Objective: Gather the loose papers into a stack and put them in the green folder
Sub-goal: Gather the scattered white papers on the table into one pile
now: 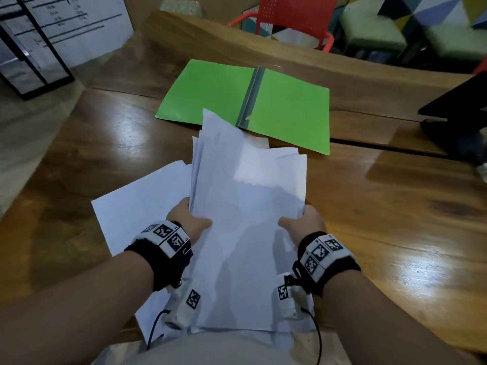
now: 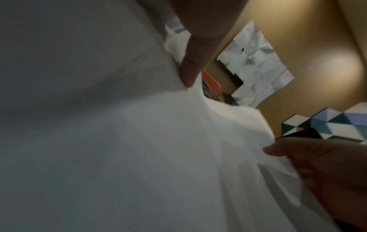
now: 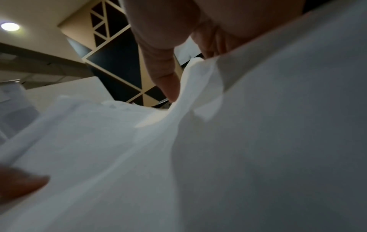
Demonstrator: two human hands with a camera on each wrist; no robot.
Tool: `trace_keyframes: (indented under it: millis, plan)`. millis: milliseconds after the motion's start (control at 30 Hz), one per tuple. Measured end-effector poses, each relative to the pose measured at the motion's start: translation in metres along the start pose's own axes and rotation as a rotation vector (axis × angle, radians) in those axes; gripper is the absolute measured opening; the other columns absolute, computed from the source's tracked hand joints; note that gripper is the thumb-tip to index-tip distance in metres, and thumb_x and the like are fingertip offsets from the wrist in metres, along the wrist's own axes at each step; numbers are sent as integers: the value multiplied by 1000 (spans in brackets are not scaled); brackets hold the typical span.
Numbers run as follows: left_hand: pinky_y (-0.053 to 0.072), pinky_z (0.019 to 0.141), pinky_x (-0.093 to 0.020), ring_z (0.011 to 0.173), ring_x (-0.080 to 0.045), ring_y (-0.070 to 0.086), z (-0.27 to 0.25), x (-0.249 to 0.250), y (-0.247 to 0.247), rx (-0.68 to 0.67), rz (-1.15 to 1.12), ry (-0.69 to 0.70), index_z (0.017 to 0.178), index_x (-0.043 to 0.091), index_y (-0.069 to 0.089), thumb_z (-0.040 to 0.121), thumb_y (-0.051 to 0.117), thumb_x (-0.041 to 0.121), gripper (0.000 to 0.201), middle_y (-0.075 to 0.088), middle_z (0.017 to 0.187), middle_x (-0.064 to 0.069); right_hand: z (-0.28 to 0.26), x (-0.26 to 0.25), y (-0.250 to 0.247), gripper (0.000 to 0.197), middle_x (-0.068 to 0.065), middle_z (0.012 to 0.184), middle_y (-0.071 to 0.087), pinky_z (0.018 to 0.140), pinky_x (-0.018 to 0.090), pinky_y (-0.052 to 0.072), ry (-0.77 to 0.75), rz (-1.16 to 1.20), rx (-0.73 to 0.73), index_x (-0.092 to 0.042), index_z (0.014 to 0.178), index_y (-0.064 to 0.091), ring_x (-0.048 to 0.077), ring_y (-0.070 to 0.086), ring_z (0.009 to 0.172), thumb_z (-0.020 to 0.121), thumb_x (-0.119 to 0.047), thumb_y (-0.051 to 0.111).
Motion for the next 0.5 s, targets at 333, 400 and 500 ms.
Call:
trace_keyframes:
  millis: [333, 400, 500]
  plan:
    - [54, 84, -49, 89, -37, 67, 6, -2, -5, -263, -494, 42, 87, 8, 72, 12, 90, 45, 86, 73, 91, -17, 17, 30, -15, 102, 19, 103, 69, 83, 63, 51, 132, 493, -128, -3, 111, 60, 38, 67, 89, 26, -47, 94]
    - [53, 79, -45, 85, -35, 67, 7, 4, 1, -345, -483, 46, 91, 10, 71, 17, 90, 34, 80, 74, 85, -12, 9, 20, -14, 86, 19, 96, 70, 86, 57, 52, 93, 541, -155, 0, 108, 62, 38, 67, 88, 36, -31, 95]
    - [50, 91, -44, 97, -30, 65, 6, 11, 6, -366, -295, 110, 107, 15, 64, 41, 76, 40, 71, 73, 99, -6, -1, 10, -19, 32, 20, 98, 68, 91, 57, 49, 67, 578, -170, -5, 96, 63, 40, 65, 93, 68, 1, 77]
Point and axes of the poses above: each hand's wrist, its own z-axis towards the middle knuckle, its own y-axis out of the palm, x = y × z, the point moved 4 cm from there along z, towards the middle knuckle
